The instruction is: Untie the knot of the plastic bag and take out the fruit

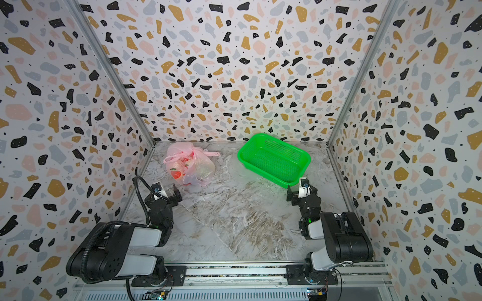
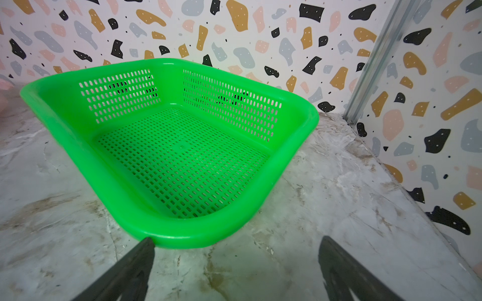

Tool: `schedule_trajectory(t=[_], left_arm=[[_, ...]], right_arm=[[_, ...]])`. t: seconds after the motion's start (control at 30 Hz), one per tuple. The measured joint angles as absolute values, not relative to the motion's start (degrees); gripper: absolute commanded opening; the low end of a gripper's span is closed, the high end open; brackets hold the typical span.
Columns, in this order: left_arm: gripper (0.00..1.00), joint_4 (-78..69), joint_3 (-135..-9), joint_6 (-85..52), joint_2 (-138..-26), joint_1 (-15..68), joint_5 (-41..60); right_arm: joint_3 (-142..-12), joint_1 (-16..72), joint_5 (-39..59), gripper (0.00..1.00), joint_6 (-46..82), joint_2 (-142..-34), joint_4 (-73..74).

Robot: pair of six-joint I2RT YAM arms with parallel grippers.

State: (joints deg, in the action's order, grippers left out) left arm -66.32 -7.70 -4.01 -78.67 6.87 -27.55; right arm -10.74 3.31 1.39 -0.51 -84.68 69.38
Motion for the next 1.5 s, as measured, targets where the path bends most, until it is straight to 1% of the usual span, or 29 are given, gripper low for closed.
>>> schedule_trajectory(t=[0.07, 0.23, 0.4, 0.53, 0.63, 0.83, 1.07, 1.23, 1.5], left_arm=[[1.0, -62.9, -8.7, -4.0, -76.3, 6.9, -27.6], [1.0, -53.7, -12.1, -4.3, -67.7, 6.9, -28.3], [0.99, -41.9, -16.4, -5.6, -60.3, 7.6, -28.3], [1.0, -32.6, -21.0, -6.7, -57.8, 8.8, -27.2], [1.0, -25.8, -24.9, -8.1, -57.6, 9.5, -24.3], [0.99, -17.7, -27.9, -11.8, -55.3, 10.9, -11.8], [1.0, -13.2, -28.0, -14.2, -54.6, 11.7, 2.8], [0.99, -13.1, -28.0, -14.7, -54.6, 11.7, 7.8], [1.0, -13.1, -28.0, -14.8, -54.5, 11.7, 10.0]], right_arm=[[-10.9, 3.7, 0.8, 0.99, -0.5, -82.0, 66.4], [-16.2, 5.9, -3.2, 0.99, 2.3, -72.4, 52.3], [-20.3, 11.8, -9.1, 0.99, 5.1, -64.3, 37.2], [-26.1, 13.8, -9.1, 0.99, 6.5, -61.6, 24.6], [-34.2, 14.3, -6.5, 0.99, 6.2, -64.2, 16.3], [-51.5, 17.2, 0.2, 0.99, 2.5, -76.8, 4.1], [-62.3, 21.3, 4.4, 0.99, -2.9, -89.6, -5.8], [-68.4, 23.0, 3.7, 1.0, -5.6, -96.3, -9.1], [-76.4, 23.3, 1.6, 0.8, -8.1, -105.9, -11.5]])
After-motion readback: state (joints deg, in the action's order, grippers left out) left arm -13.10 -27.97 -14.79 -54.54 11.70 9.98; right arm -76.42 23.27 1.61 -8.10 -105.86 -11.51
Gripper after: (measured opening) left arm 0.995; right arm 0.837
